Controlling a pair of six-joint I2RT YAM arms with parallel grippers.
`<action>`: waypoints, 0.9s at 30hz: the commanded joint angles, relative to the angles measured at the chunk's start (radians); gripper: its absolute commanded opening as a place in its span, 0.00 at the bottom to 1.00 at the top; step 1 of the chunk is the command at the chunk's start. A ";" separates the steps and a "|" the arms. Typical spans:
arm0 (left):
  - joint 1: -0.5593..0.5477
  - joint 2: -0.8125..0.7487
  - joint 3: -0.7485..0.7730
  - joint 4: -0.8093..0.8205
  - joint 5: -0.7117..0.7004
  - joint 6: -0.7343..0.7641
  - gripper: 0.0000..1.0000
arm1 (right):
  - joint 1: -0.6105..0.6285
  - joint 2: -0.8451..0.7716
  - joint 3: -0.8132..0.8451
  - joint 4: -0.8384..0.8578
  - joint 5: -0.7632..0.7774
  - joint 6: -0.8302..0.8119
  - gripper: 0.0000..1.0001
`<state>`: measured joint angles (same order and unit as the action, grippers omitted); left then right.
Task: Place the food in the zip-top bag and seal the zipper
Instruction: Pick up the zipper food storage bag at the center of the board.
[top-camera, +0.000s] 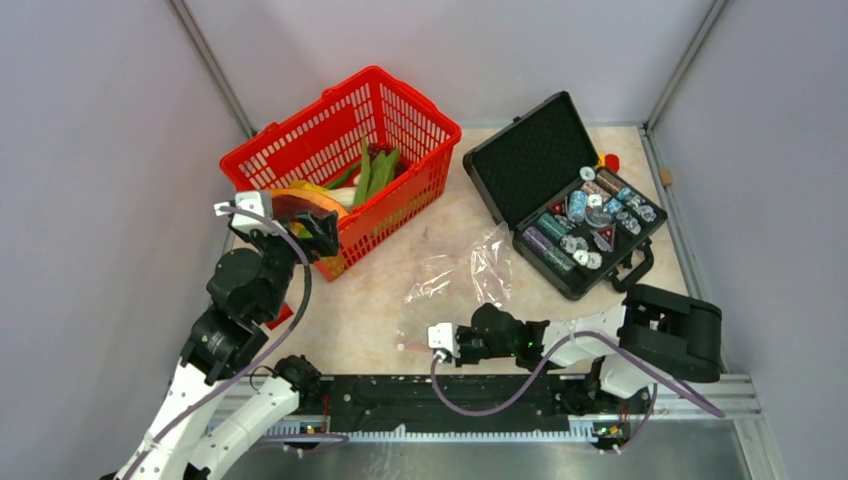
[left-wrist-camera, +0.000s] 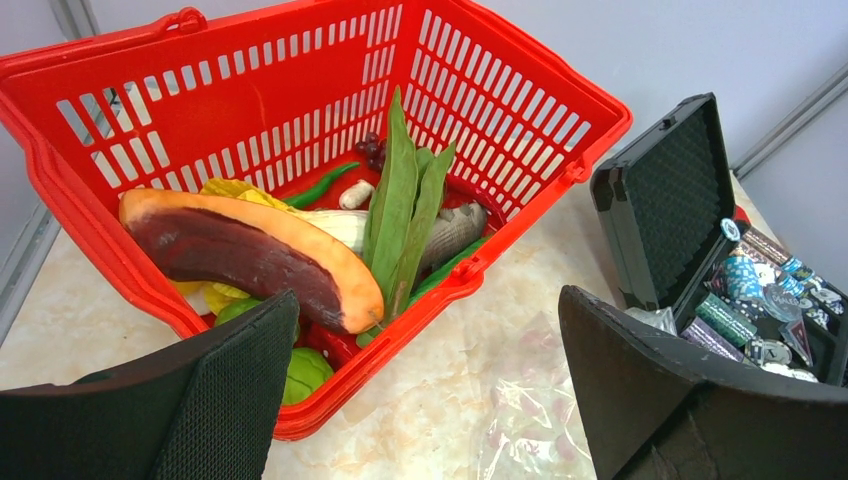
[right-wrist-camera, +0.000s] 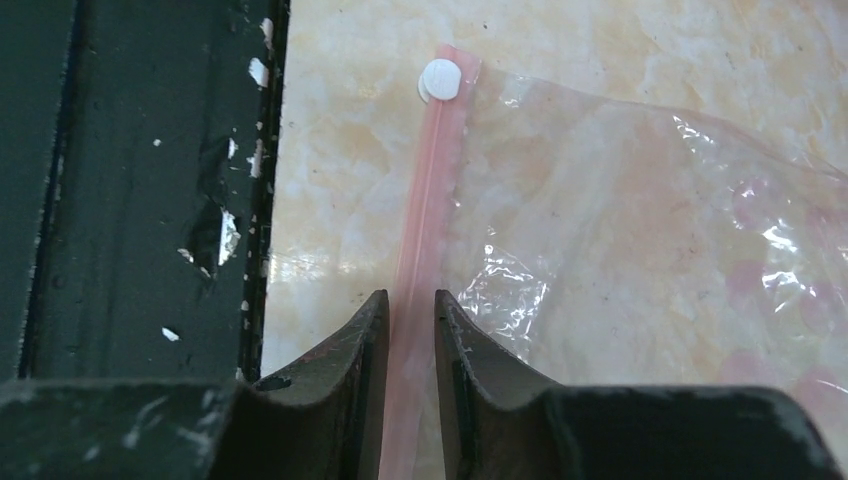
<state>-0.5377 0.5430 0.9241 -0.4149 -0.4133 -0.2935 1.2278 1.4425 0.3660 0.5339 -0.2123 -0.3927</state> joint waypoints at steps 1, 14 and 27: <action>-0.003 -0.001 -0.011 0.010 -0.008 -0.005 0.99 | 0.010 0.022 -0.030 0.109 0.060 -0.006 0.22; -0.004 0.011 -0.003 0.009 0.005 -0.001 0.99 | 0.012 0.014 -0.032 0.133 0.118 0.035 0.00; -0.004 0.056 -0.006 -0.013 0.189 0.018 0.99 | -0.017 -0.137 0.006 0.175 0.207 0.261 0.00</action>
<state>-0.5377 0.5819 0.9215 -0.4294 -0.3386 -0.2886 1.2274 1.3449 0.3298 0.6453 -0.0418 -0.2417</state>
